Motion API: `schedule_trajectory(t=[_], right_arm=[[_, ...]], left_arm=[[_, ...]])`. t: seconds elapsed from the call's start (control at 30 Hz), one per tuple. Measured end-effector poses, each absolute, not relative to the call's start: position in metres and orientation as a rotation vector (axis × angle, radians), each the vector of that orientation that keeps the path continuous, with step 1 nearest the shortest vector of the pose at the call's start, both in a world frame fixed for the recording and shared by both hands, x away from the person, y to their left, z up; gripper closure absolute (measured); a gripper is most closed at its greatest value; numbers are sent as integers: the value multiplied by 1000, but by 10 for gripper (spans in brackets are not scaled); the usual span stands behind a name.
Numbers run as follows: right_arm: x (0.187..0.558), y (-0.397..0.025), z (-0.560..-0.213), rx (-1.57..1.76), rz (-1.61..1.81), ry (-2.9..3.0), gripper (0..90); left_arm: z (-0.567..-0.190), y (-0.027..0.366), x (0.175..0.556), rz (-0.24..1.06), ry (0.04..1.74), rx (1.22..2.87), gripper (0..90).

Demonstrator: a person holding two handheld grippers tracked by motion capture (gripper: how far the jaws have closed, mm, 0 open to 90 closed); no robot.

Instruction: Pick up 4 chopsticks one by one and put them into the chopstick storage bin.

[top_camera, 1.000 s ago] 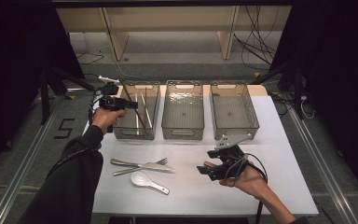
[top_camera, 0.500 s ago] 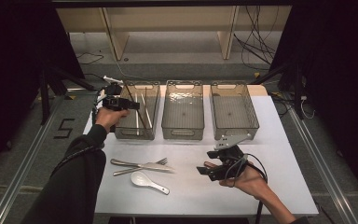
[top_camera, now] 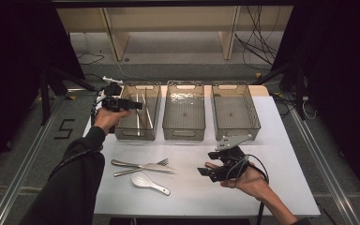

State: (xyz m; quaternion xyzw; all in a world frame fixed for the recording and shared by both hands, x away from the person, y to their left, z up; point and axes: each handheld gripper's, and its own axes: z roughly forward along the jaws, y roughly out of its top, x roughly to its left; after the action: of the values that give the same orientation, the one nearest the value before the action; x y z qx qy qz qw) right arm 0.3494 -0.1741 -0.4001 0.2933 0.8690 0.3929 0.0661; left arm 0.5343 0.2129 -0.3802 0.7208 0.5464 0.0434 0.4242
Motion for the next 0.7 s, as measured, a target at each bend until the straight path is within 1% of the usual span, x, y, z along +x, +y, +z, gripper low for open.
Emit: schedule_trajectory(t=[0.1, 0.23, 0.47, 0.7], right_arm=[[350, -174, -400, 892, 1185, 2621, 321], [350, -174, -399, 893, 1187, 2615, 320], [349, -176, -398, 899, 1197, 2601, 317], [350, -176, -398, 908, 1196, 2595, 316]], left_arm=[[-373, 210, 525, 96, 1312, 1825, 403], [-364, 207, 510, 119, 1241, 1854, 335], [-355, 205, 474, 149, 1114, 1918, 290], [-362, 199, 444, 147, 1011, 2015, 258]])
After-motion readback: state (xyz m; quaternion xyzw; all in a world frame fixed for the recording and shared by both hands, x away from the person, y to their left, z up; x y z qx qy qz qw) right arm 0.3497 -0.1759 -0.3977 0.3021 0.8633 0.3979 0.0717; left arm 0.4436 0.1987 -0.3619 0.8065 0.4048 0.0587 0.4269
